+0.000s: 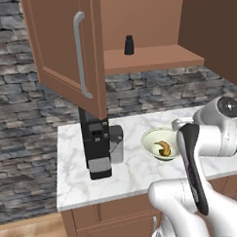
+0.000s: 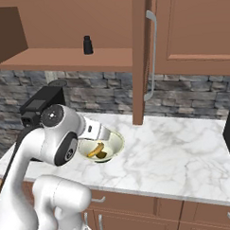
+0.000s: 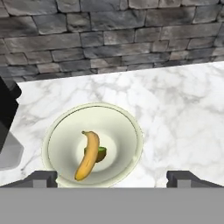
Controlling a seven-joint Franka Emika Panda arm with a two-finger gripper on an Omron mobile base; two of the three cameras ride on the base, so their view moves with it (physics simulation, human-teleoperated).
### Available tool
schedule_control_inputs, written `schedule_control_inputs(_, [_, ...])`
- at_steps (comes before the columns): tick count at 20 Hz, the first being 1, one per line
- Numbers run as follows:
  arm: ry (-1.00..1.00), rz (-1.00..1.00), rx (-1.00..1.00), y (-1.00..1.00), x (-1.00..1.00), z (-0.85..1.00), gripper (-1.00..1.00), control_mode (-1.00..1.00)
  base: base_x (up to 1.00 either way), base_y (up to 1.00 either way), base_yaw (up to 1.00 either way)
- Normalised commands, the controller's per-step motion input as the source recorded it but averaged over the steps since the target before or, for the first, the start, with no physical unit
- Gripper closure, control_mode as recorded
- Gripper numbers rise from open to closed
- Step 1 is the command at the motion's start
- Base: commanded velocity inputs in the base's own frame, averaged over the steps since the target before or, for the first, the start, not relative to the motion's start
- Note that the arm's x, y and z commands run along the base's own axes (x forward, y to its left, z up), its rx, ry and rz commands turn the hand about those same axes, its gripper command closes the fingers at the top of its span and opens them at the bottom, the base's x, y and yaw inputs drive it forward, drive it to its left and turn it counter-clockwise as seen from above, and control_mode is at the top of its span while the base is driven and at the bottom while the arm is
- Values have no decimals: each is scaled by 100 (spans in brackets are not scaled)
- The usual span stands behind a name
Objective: Open the cabinet. Pick the kiwi and banana from the cabinet and place them into the bowl. Then close the cabinet.
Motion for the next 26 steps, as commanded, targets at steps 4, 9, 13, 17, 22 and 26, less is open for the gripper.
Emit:
schedule_control_inputs(4, [-1,0,-1,0,-35,59,-100,-100,0,0,0])
schedule_control_inputs(9, [0,0,0,0,-60,48,-100,-100,0,0,0])
schedule_control_inputs(13, [0,0,0,-3,-62,39,-100,-100,0,0,0])
schedule_control_inputs(17, [0,0,0,-4,-54,26,-100,-100,0,0,0])
schedule_control_inputs(22, [0,0,0,-1,-32,12,-100,-100,0,0,0])
schedule_control_inputs(26, [0,0,0,-9,-30,7,-100,-100,0,0,0])
